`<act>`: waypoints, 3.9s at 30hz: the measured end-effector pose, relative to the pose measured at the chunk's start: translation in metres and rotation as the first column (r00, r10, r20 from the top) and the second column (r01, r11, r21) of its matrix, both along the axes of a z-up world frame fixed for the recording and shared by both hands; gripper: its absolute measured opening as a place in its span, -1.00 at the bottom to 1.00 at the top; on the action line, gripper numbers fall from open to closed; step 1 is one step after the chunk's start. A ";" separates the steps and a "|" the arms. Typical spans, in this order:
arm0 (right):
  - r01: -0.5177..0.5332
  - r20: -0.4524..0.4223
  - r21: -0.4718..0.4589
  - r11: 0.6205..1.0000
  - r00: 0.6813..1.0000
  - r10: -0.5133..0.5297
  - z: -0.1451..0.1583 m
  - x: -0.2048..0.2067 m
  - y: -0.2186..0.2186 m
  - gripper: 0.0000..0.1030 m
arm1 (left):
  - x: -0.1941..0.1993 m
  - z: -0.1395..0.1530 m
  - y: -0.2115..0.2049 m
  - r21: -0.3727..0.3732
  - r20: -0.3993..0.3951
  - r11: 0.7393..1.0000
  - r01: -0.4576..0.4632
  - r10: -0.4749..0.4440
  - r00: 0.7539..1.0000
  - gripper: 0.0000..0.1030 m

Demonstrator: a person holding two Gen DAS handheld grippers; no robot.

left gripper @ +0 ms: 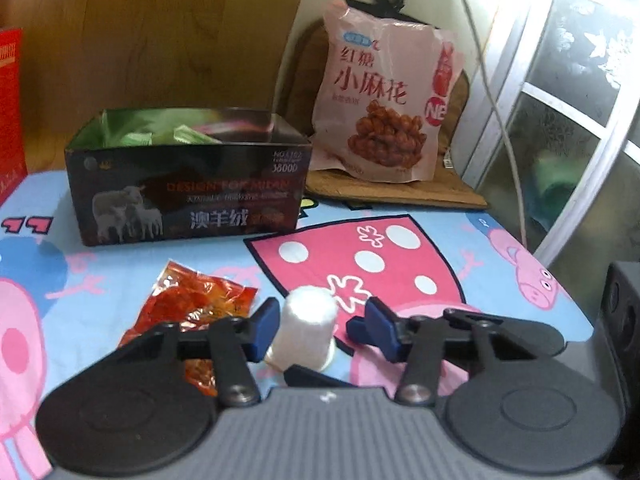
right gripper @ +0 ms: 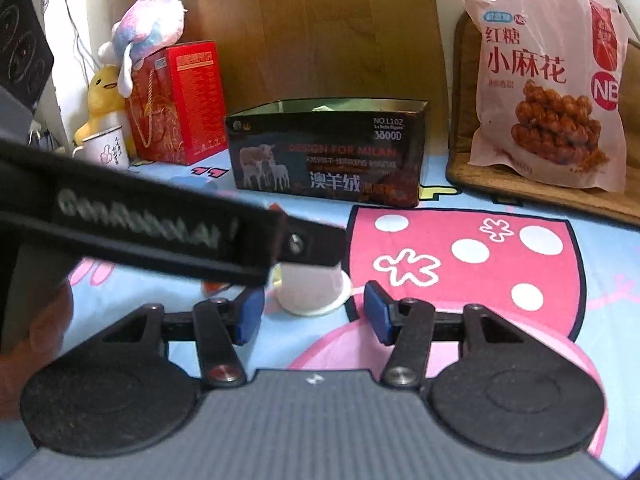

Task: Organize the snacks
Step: 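Reach the left tool to the small white cup and grasp it, then drop the white cup into the tin box, opening the left tool, then grasp the red sauce packet with the left tool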

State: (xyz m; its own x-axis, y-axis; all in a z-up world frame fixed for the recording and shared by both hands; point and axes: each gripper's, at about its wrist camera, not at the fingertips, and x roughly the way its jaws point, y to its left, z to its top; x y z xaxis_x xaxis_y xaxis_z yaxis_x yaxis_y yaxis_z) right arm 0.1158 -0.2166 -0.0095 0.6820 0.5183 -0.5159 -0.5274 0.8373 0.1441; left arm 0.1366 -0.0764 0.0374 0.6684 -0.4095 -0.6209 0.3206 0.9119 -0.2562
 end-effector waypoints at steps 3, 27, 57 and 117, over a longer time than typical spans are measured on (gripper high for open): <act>-0.004 -0.036 0.033 0.999 0.999 0.005 -0.002 0.006 -0.002 -0.13 | 0.007 -0.004 0.004 -0.026 -0.031 0.999 -0.020 0.020 0.999 -0.31; -0.101 0.019 0.010 0.995 0.995 0.101 -0.002 -0.077 -0.009 -0.35 | -0.083 -0.004 0.025 -0.094 -0.055 0.991 0.092 -0.097 0.994 -0.31; -0.095 0.127 -0.010 0.995 0.987 0.095 0.012 -0.099 0.008 -0.29 | -0.095 0.021 0.044 -0.119 0.008 0.989 0.088 -0.088 0.996 -0.22; 0.131 -0.447 0.571 0.810 0.878 0.173 -0.026 -0.005 -0.031 -0.81 | -0.057 -0.032 0.125 -0.355 -0.187 0.916 -0.188 0.128 0.974 0.37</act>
